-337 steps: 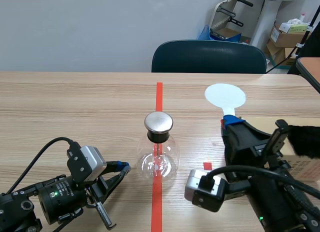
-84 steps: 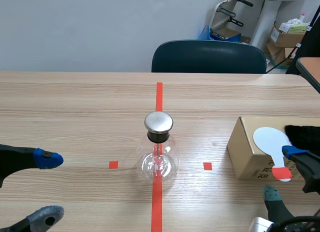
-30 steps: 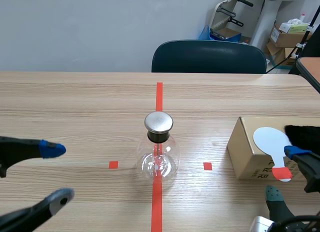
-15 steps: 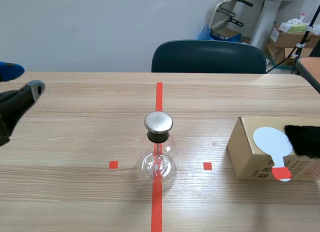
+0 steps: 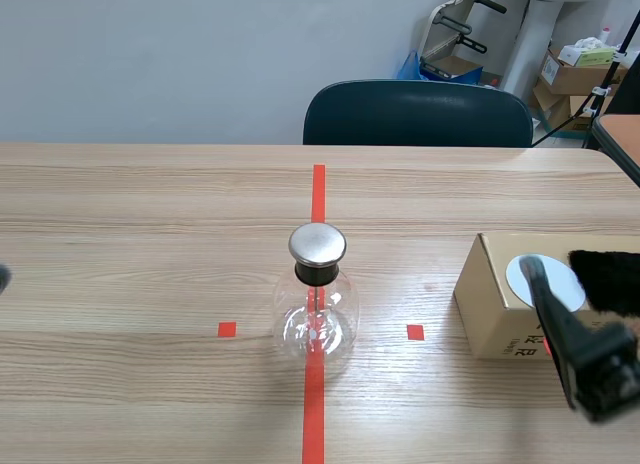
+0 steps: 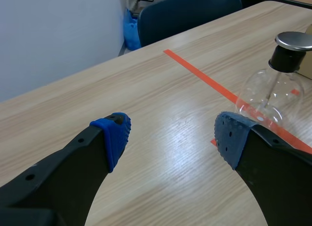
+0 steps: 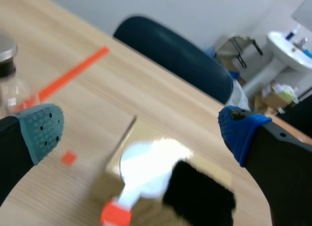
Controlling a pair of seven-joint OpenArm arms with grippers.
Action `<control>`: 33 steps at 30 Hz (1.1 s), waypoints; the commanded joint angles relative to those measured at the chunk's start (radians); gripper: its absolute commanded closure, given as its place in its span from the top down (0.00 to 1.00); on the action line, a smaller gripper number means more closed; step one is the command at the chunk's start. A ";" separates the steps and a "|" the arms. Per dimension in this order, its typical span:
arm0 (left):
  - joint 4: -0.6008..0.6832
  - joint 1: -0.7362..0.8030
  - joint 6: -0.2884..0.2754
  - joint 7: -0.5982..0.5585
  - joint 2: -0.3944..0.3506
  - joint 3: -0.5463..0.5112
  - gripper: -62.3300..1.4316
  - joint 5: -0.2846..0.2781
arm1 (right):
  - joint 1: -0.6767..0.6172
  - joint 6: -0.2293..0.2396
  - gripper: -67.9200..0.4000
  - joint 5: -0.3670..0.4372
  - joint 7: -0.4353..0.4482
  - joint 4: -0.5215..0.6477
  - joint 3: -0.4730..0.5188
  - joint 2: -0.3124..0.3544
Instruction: Do the electroscope experiment
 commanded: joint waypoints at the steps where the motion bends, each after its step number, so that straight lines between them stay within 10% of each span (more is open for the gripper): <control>1: 0.013 0.038 -0.007 -0.038 0.001 -0.008 0.64 -0.022 | 0.045 -0.013 1.00 0.040 -0.040 0.001 -0.026 0.034; 10: 0.013 0.218 -0.006 -0.142 0.004 -0.021 0.64 -0.025 | 0.205 -0.058 1.00 0.195 -0.187 0.003 -0.193 0.194; 33: 0.013 0.225 -0.003 -0.158 0.034 -0.021 0.64 -0.024 | 0.256 -0.038 1.00 0.195 -0.185 0.000 -0.314 0.199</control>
